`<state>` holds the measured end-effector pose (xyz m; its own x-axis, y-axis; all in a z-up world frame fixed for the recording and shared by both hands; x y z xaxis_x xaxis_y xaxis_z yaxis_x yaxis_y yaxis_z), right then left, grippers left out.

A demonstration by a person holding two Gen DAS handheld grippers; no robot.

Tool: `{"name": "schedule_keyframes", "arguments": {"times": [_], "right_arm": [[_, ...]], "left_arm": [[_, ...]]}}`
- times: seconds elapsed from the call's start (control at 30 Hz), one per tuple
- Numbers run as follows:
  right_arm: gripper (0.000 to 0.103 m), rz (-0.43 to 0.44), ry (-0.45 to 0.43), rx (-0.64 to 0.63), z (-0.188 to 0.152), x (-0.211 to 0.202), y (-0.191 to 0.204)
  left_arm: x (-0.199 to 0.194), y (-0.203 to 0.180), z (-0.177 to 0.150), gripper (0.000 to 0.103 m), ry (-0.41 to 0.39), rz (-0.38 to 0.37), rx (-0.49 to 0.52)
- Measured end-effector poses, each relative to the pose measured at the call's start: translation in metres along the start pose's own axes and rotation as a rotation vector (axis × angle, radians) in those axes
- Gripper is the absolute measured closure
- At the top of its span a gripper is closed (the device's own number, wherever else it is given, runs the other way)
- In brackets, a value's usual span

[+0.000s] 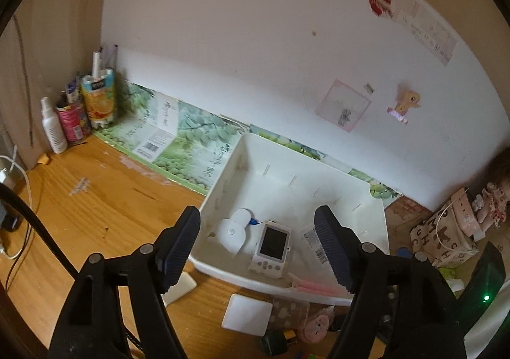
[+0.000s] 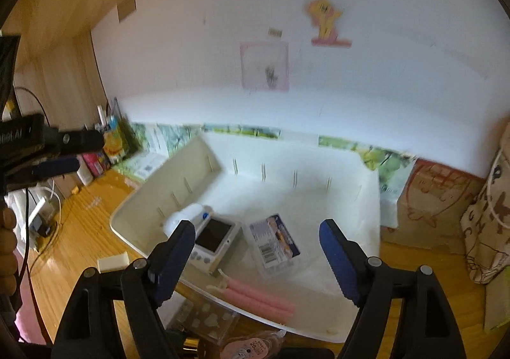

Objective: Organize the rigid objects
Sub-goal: 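Withdraw both grippers from the bin toward the remaining desk items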

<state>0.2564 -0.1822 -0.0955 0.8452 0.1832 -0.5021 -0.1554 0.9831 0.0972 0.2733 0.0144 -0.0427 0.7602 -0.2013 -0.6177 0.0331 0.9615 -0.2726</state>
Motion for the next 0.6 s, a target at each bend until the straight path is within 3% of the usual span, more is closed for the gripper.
{"name": "schedule_keyframes", "arguments": {"times": [0.3,0.6], "right_arm": [[0.021,-0.018,-0.134,0.021,0.017,-0.052,0.004],[0.020,-0.062,-0.241,0.107,0.021,-0.098,0.000]], "left_arm": [[-0.056,0.019,-0.006,0.026,-0.077,0.027,-0.023],[-0.100,0.056,-0.036,0.026,-0.052,0.091,-0.039]]}}
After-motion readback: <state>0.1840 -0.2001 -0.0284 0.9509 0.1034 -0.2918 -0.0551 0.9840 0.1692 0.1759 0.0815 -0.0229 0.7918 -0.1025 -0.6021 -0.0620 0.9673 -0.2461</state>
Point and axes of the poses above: each gripper's, at about its wrist camera, not at the fingertips, and x roughly the way its jaws point, y to its left, z to its top, the point moved 4 cm from there along x, roughly the way its jaws point, and after that the axes turned 7 degrees about -y, right-handed, at the moved point
